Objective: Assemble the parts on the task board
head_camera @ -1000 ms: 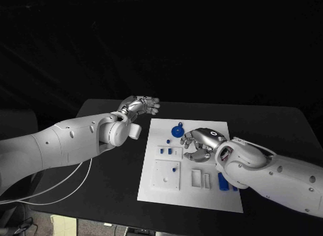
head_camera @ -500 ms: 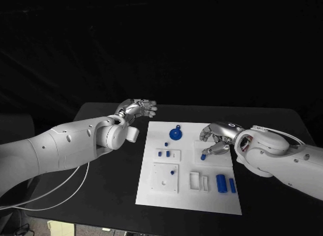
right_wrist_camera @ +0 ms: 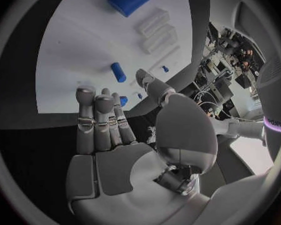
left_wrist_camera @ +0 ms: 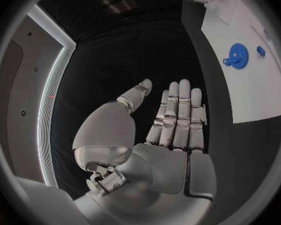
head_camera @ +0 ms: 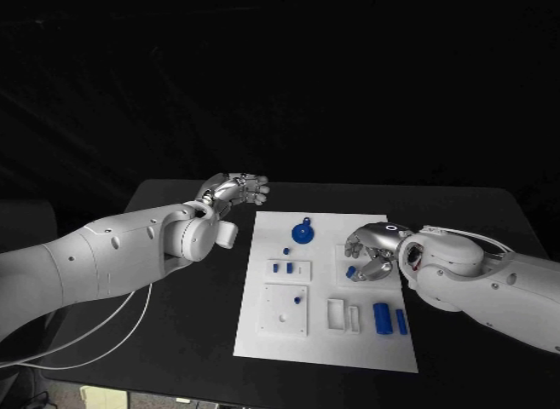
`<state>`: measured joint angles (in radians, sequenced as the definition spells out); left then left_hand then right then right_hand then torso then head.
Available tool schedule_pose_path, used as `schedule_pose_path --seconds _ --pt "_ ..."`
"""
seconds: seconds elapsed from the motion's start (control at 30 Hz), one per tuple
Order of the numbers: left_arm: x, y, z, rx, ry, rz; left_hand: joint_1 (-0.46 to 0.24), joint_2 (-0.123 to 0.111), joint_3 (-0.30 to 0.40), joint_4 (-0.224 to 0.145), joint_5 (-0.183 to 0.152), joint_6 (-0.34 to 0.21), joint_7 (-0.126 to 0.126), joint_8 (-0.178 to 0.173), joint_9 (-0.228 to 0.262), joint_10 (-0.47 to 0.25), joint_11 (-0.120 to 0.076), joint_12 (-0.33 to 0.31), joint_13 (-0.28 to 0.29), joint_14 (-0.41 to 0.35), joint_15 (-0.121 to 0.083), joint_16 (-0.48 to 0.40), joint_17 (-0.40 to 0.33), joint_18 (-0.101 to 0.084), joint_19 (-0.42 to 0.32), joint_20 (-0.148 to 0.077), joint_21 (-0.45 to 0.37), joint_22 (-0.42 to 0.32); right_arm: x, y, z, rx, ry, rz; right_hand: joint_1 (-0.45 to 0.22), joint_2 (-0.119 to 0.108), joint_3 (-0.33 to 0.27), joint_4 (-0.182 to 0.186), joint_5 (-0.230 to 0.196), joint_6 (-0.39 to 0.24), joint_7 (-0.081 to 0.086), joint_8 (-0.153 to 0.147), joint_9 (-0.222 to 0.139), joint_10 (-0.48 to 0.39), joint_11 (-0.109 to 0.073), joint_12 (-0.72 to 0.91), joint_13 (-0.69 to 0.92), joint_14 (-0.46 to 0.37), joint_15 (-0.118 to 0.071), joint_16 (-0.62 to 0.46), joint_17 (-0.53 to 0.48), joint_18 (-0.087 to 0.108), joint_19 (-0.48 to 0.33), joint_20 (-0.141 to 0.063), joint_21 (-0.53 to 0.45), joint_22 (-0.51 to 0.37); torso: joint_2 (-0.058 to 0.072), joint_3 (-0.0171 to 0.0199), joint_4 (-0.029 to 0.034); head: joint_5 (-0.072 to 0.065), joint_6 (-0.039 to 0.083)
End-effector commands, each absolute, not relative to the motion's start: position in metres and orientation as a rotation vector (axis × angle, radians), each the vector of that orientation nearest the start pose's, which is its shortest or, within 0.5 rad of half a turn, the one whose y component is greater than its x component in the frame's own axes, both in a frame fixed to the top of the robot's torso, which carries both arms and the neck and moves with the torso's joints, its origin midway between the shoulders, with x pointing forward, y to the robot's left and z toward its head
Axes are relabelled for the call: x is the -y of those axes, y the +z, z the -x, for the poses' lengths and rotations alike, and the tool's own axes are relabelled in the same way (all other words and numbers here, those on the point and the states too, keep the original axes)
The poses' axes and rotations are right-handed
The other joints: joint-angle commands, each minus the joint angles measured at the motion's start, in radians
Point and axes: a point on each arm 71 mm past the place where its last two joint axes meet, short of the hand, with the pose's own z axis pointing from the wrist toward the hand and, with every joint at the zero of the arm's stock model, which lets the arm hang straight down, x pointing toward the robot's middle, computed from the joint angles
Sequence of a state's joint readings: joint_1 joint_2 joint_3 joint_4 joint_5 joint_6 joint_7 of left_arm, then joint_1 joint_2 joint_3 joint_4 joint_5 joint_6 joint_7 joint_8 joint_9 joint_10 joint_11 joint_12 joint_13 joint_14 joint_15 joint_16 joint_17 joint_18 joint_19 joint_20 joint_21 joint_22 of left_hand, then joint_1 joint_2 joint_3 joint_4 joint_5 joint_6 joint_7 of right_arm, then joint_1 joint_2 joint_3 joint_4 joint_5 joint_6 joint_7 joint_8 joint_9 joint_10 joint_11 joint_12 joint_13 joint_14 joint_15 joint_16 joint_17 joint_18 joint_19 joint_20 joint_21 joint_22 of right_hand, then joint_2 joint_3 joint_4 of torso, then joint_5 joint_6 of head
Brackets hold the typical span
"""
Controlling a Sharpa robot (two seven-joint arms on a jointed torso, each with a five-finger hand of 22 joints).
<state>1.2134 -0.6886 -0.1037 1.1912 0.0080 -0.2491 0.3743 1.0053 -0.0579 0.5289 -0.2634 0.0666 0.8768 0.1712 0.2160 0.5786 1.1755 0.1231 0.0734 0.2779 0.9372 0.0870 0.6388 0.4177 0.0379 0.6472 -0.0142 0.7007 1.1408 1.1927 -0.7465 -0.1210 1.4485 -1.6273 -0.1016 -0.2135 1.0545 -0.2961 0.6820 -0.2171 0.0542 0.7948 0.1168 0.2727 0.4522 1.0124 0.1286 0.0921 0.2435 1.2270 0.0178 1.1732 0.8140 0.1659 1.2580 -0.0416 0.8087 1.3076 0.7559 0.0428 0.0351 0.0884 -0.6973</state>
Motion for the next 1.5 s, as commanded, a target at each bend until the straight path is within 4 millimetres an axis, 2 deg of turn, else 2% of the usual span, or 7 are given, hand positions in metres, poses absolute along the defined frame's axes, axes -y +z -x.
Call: schedule_pose_path --seconds 0.03,0.27,0.4,0.77,1.17,1.37,1.5 --pt "-0.229 -0.212 -0.541 -1.426 -1.413 1.138 -0.006 -0.001 -0.001 0.004 0.000 -0.008 -0.001 0.005 -0.001 -0.009 0.000 -0.001 -0.002 0.005 0.000 -0.004 0.002 0.009 0.005 0.001 -0.005 0.001 0.175 -0.238 -0.482 -1.894 0.393 0.446 0.025 0.005 0.025 0.007 -0.005 0.007 0.004 0.011 0.004 0.022 -0.001 0.016 -0.002 -0.007 -0.005 0.007 -0.003 0.096 0.007 -0.005 -0.004 -0.002 0.000 -0.0019 0.0002 -0.002 0.001" --pt "-0.229 -0.212 -0.541 -1.426 -1.413 1.138 -0.006 -0.001 -0.001 0.004 0.000 -0.008 -0.001 0.005 -0.001 -0.009 0.000 -0.001 -0.002 0.006 0.000 -0.004 0.002 0.009 0.005 0.001 -0.005 0.001 0.168 -0.248 -0.480 -1.888 0.409 0.458 0.058 0.030 0.070 0.023 -0.005 0.039 0.024 0.035 0.014 0.066 -0.017 0.049 -0.003 0.008 -0.020 0.014 -0.006 0.096 0.026 -0.006 0.001 0.001 0.000 -0.0018 0.0023 -0.002 0.003" --pt "-0.230 -0.212 -0.541 -1.425 -1.411 1.138 -0.006 -0.001 -0.001 0.005 0.000 -0.008 -0.001 0.005 -0.002 -0.009 0.000 -0.001 -0.002 0.006 0.000 -0.005 0.003 0.009 0.005 0.001 -0.005 0.001 0.165 -0.251 -0.479 -1.872 0.424 0.459 0.068 0.049 0.082 0.022 -0.005 0.069 0.034 0.053 0.021 0.092 -0.026 0.066 0.000 0.016 -0.028 0.016 -0.007 0.096 0.033 -0.007 0.004 0.003 0.000 -0.0010 0.0026 0.001 -0.001" --pt "-0.230 -0.212 -0.541 -1.425 -1.413 1.138 -0.006 -0.001 -0.001 0.005 -0.001 -0.008 -0.001 0.005 -0.002 -0.009 0.000 -0.001 -0.002 0.006 0.000 -0.006 0.004 0.009 0.005 0.001 -0.006 0.002 0.166 -0.252 -0.480 -1.862 0.402 0.471 0.067 0.094 0.101 -0.005 -0.005 0.143 0.021 0.086 0.028 0.170 -0.057 0.120 0.012 0.026 -0.059 0.012 -0.014 0.096 0.037 -0.005 0.009 0.013 0.000 -0.0019 -0.0002 0.004 -0.006" --pt "-0.230 -0.212 -0.541 -1.427 -1.412 1.139 -0.006 -0.001 -0.001 0.005 -0.001 -0.009 -0.001 0.006 -0.002 -0.009 0.000 -0.001 -0.002 0.006 0.000 -0.006 0.005 0.009 0.005 0.001 -0.006 0.002 0.167 -0.252 -0.482 -1.833 0.379 0.475 0.063 0.135 0.132 -0.020 -0.005 0.183 0.007 0.099 0.030 0.204 -0.073 0.148 0.025 0.028 -0.075 0.009 -0.015 0.096 0.039 -0.009 0.010 0.016 0.000 -0.0010 0.0001 0.004 -0.007" --pt "-0.231 -0.212 -0.541 -1.427 -1.410 1.140 -0.007 -0.001 -0.001 0.006 -0.001 -0.009 0.000 0.006 -0.002 -0.009 0.000 -0.001 -0.002 0.006 0.000 -0.007 0.005 0.009 0.005 0.001 -0.006 0.002 0.166 -0.255 -0.482 -1.834 0.371 0.479 0.067 0.132 0.149 -0.037 -0.005 0.183 0.008 0.095 0.028 0.200 -0.073 0.150 0.026 0.029 -0.075 0.007 -0.015 0.096 0.038 -0.009 0.011 0.017 0.000 -0.0017 0.0003 0.003 -0.007" --pt "-0.231 -0.212 -0.541 -1.428 -1.412 1.140 -0.008 -0.001 -0.002 0.007 -0.001 -0.010 0.000 0.006 -0.003 -0.009 0.000 -0.001 -0.002 0.006 0.000 -0.008 0.006 0.008 0.005 0.002 -0.007 0.002 0.165 -0.256 -0.482 -1.822 0.370 0.481 0.079 0.140 0.168 -0.047 -0.005 0.186 0.007 0.095 0.027 0.201 -0.074 0.153 0.028 0.030 -0.075 0.007 -0.015 0.096 0.038 -0.009 0.011 0.017 0.000 -0.0017 0.0002 0.003 -0.008"
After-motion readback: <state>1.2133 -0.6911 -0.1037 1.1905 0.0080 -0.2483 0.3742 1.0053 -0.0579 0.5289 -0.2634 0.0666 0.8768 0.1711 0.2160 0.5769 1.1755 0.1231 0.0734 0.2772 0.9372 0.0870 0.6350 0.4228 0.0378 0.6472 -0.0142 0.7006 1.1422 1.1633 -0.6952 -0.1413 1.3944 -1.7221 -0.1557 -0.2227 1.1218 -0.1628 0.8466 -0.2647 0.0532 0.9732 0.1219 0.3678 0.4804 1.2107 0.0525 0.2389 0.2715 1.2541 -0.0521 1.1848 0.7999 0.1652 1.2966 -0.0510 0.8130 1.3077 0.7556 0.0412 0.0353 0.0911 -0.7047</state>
